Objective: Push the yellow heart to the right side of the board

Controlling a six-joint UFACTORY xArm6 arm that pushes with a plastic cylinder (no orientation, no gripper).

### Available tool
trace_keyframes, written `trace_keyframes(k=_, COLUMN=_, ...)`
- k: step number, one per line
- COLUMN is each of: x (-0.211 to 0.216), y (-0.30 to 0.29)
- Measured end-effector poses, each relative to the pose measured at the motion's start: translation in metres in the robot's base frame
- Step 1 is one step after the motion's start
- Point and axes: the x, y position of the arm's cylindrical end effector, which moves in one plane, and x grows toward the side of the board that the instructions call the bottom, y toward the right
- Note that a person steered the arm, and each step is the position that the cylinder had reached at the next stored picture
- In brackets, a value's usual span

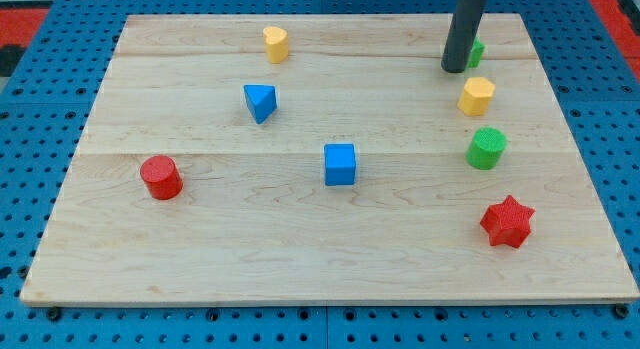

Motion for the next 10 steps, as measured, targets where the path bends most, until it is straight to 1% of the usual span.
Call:
trace_keyframes(k=1, x=0.003, y=-0.093)
trace_keyframes(k=2, x=-0.002, y=-0.2)
trace_keyframes(k=3, x=-0.002, y=-0.249)
trace_keyframes(k=5, x=-0.002, y=-0.277)
trace_keyframes(k=6, x=-0.002, y=-0.277)
trace_keyframes(k=7, x=-0.019, y=-0.277)
trace_keyframes(k=8, x=-0.024, y=-0.267)
trace_keyframes(k=10, x=-0.026, y=-0.255)
